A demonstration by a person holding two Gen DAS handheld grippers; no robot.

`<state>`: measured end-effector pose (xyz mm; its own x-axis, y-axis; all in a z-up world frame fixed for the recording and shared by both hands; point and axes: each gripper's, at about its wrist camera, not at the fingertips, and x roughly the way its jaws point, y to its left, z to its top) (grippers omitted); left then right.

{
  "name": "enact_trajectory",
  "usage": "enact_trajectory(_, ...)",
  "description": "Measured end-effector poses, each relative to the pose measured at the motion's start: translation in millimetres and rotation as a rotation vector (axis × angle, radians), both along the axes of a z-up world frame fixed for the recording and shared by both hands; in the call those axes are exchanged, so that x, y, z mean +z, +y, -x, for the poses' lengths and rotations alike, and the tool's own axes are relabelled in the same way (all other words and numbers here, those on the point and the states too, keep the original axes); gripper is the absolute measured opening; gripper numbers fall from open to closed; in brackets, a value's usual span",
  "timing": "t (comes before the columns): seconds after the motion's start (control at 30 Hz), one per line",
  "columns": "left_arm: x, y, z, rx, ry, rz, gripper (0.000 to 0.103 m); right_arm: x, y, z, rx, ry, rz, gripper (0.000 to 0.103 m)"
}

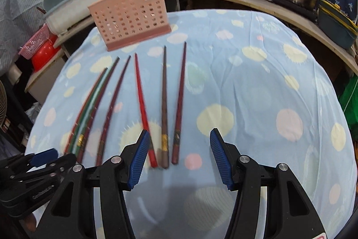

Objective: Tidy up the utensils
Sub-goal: 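Withdraw both tools from the caddy back toward the chopsticks, then grasp the red and green chopsticks with left tool while right tool grasps the dark brown pair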

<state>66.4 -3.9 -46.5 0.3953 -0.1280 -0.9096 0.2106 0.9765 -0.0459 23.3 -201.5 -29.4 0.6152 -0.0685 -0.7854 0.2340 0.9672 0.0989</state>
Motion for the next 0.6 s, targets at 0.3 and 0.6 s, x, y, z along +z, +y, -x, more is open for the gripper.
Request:
enact_trajectory(0.3, -4, 12, -1, 0.043, -0.024, 0.025, 0.045, -19, -5, 0, -0.021, 0.029, -0.016, 0.041)
enact_trajectory(0.6, -6, 21, -8, 0.073, -0.031, 0.035, 0.045, -20, -3, -10, -0.010, 0.026, -0.028, 0.032)
